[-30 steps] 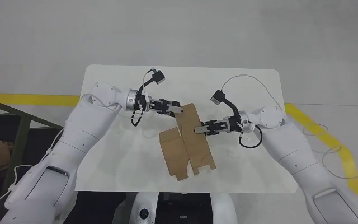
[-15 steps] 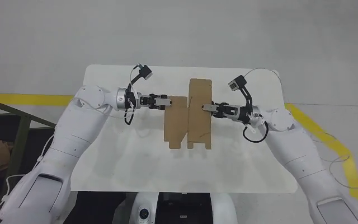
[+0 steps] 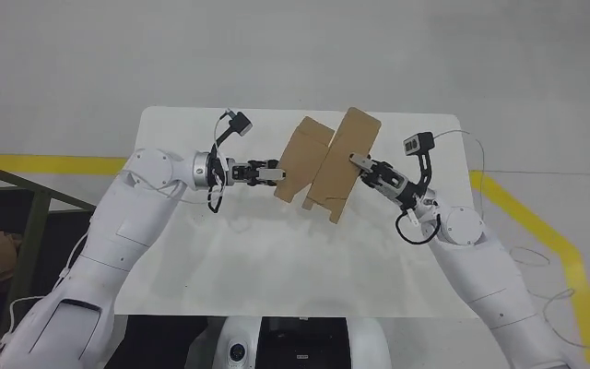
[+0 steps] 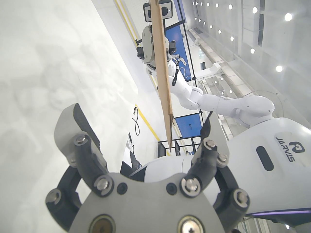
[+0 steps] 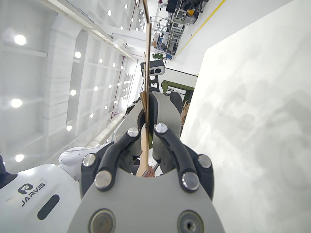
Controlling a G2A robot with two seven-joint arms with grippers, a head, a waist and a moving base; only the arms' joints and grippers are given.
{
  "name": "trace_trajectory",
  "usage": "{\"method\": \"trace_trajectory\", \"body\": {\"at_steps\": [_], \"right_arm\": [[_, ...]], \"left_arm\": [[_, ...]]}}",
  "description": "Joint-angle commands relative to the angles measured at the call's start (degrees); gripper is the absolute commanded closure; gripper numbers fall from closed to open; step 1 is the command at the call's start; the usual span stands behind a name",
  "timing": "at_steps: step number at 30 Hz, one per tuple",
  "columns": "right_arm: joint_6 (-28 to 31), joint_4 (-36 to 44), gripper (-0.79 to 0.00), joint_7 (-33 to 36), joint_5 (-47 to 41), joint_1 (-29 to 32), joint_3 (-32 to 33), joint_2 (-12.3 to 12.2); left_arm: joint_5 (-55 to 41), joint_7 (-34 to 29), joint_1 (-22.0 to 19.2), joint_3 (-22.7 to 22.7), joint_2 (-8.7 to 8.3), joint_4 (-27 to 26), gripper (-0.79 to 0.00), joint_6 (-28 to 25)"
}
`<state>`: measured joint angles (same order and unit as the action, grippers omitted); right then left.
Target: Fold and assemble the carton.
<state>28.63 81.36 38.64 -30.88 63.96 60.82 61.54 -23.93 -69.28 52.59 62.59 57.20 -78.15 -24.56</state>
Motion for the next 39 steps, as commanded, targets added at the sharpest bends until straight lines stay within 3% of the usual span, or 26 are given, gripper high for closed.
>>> {"method": "trace_trajectory", "body": {"at_steps": [1, 18, 26, 31, 39], "right_arm": [[-0.03, -0.13, 0.0, 0.4, -0.03, -0.17, -0.02, 0.0], [-0.03, -0.13, 0.0, 0.4, -0.03, -0.17, -0.02, 0.0], [-6.12, 3.46, 0.0, -10.65, 3.53, 4.42, 1.32, 0.2], [-6.14, 6.83, 0.0, -17.1, 5.08, 8.0, 2.91, 0.33], [-3.87, 8.99, 0.0, -24.38, 7.01, 11.13, 0.79, 1.6]], "left_arm": [[-0.04, 0.0, 0.01, 0.01, 0.0, 0.01, -0.785, 0.0], [-0.04, 0.0, 0.01, 0.01, 0.0, 0.01, -0.785, 0.0], [0.71, 8.66, 4.55, 0.07, 0.19, -4.25, -0.785, 2.12], [0.96, 12.92, 7.13, 0.6, 0.21, -5.38, -0.785, 3.5], [-1.24, 19.71, 7.95, -1.53, 1.55, -3.56, -0.785, 0.15]]}}
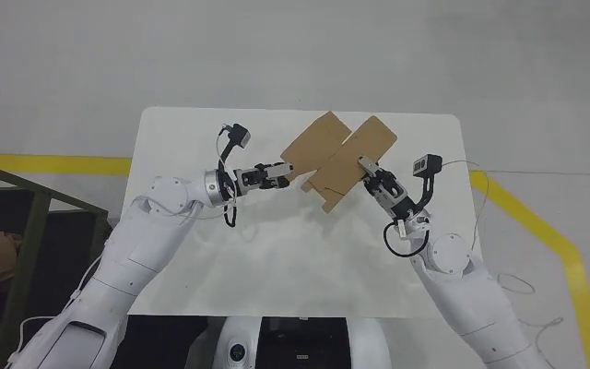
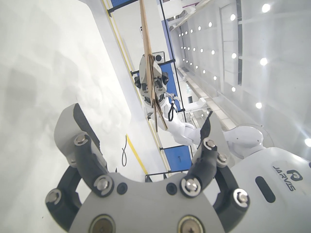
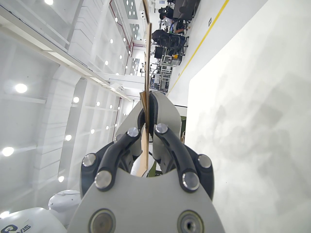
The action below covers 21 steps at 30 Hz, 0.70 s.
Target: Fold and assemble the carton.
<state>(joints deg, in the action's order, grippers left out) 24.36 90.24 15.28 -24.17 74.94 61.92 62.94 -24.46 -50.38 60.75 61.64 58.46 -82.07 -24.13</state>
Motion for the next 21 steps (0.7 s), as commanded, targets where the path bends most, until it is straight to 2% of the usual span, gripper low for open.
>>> {"method": "trace_trajectory", "body": {"at_steps": [1, 10, 11, 14, 15, 17, 21], "right_arm": [[0.72, 0.17, 0.0, -1.75, 0.71, 0.28, -0.55, 0.37], [1.38, -0.06, 0.0, -5.83, 4.01, 1.14, -0.98, 1.37], [1.49, -0.13, 0.0, -6.01, 4.23, 1.19, -0.9, 1.45], [1.91, -0.2, 0.0, -6.44, 4.41, 1.36, -0.67, 1.71], [2.11, -0.24, 0.0, -6.52, 4.21, 1.41, -0.59, 1.8], [2.44, -0.29, 0.0, -6.73, 4.16, 1.51, -0.44, 1.98], [2.7, -0.37, 0.0, -6.81, 4.25, 1.69, -0.23, 2.27]], "left_arm": [[-1.17, 1.1, -0.54, -1.01, 0.51, 0.64, -0.785, -0.36], [-2.33, 3.46, -2.69, -2.95, 1.88, 2.33, -0.785, -0.16], [-2.35, 3.56, -2.78, -2.99, 1.97, 2.39, -0.76, -0.12], [-2.3, 3.64, -2.9, -3.02, 2.17, 2.58, -0.425, -0.03], [-2.35, 3.59, -2.9, -3.0, 2.23, 2.62, -0.376, -0.04], [-2.31, 3.38, -2.88, -3.02, 2.34, 2.89, -0.342, -0.12], [-2.55, 3.19, -2.94, -3.11, 2.59, 3.4, -0.219, -0.21]]}}
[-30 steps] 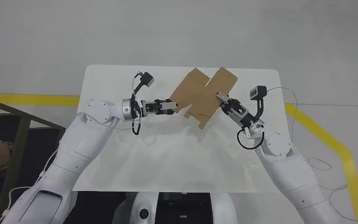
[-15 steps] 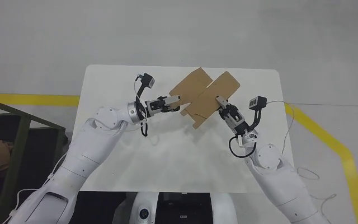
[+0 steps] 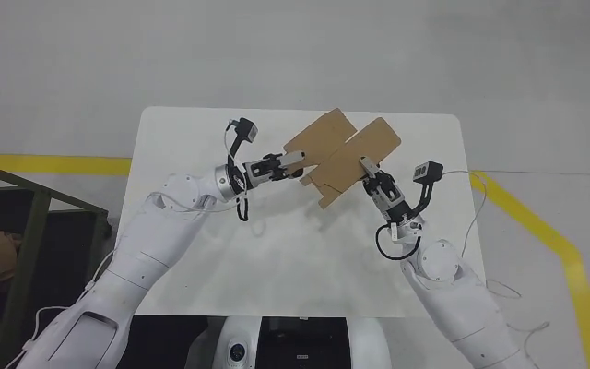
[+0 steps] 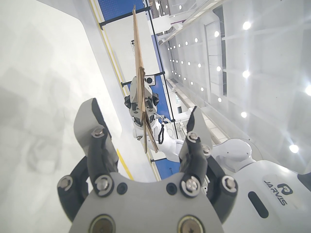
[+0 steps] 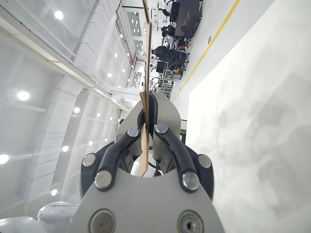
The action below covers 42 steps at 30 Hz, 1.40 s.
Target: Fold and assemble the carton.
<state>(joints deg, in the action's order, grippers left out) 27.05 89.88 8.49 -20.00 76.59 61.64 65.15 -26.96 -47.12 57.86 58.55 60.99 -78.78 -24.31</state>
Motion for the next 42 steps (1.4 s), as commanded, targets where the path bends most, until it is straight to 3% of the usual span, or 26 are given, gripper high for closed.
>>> {"method": "trace_trajectory", "body": {"at_steps": [1, 3, 8, 12, 13, 14, 15, 18, 29, 36, 42], "right_arm": [[0.01, 0.01, 0.0, -0.03, 0.19, 0.1, 0.1, 0.13], [-0.07, 0.03, 0.0, -0.11, 0.3, 0.27, 0.22, 0.31], [-0.19, 0.18, 0.0, 0.24, 0.47, 0.47, 0.32, 0.68], [-0.14, 0.21, 0.0, 0.21, 0.76, 0.58, 0.32, 0.98], [-0.13, 0.23, -0.145, 0.18, 0.68, 0.61, 0.26, 1.08], [-0.09, 0.25, -0.631, 0.15, 0.68, 0.61, 0.23, 1.2], [-0.09, 0.24, -0.785, 0.14, 0.72, 0.6, 0.23, 1.26], [0.44, 0.12, -0.785, 0.1, 0.83, 0.56, 0.44, 1.49], [5.46, -3.47, -0.785, 5.82, -3.98, -0.43, 6.15, 1.32], [7.91, -8.76, -0.785, 17.36, -1.91, -3.02, 10.9, 0.24], [8.6, -11.89, -0.785, 29.27, -2.54, -3.98, 13.06, -0.7]], "left_arm": [[-0.05, -0.01, -0.09, -0.01, 0.13, 0.24, -0.2, -0.09], [-0.08, -0.17, -0.15, -0.09, 0.29, 0.46, -0.182, -0.24], [-0.62, -0.35, -0.18, -0.04, 0.6, 1.65, -0.034, -0.43], [-0.91, -0.51, -0.2, 0.19, 0.78, 2.15, 0.0, -0.59], [-1.05, -0.59, -0.21, 0.29, 0.82, 2.24, 0.0, -0.63], [-1.27, -0.74, -0.19, 0.43, 0.87, 2.39, 0.0, -0.67], [-1.4, -0.79, -0.2, 0.54, 0.89, 2.45, 0.0, -0.72], [-2.33, -1.37, -0.2, 1.15, 0.94, 2.68, 0.0, -0.84], [-3.67, -19.37, -5.87, 2.98, 0.43, 8.16, 0.0, -0.75], [-1.6, -33.61, -10.02, 2.95, -0.24, 12.06, 0.0, 0.76], [-2.12, -38.83, -10.75, 2.45, -1.44, 8.63, 0.0, 5.96]]}}
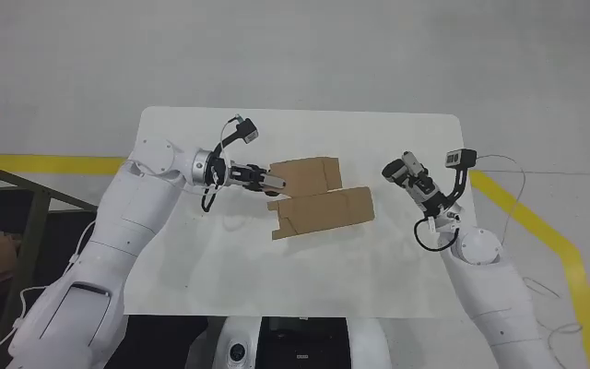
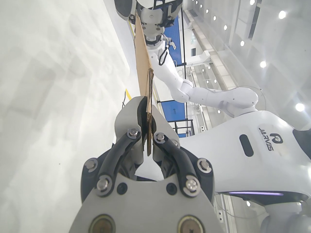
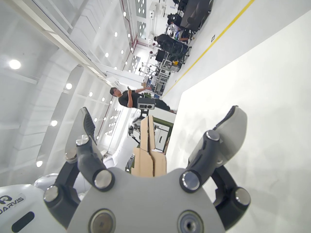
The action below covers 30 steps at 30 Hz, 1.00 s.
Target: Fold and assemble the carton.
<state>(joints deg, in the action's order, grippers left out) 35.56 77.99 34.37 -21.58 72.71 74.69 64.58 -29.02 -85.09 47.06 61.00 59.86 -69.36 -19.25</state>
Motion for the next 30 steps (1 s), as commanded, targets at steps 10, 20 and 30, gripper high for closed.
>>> {"method": "trace_trajectory", "body": {"at_steps": [10, 20, 30], "right_arm": [[-4.02, -5.21, -0.785, 32.03, -13.58, -2.64, 1.05, -1.57], [-8.1, -2.22, -0.785, 42.44, -15.43, -3.54, -2.21, -1.75], [-5.95, -4.78, -0.785, 40.3, -10.7, -6.11, -5.04, -1.43]], "left_arm": [[-2.52, -2.58, 0.53, 1.33, -3.33, -3.84, 0.0, 2.61], [-5.2, -2.91, 0.24, -1.53, -5.3, -5.05, 0.0, 2.95], [-7.54, -1.08, -0.82, -4.46, -5.89, -5.63, 0.0, 1.12]]}}
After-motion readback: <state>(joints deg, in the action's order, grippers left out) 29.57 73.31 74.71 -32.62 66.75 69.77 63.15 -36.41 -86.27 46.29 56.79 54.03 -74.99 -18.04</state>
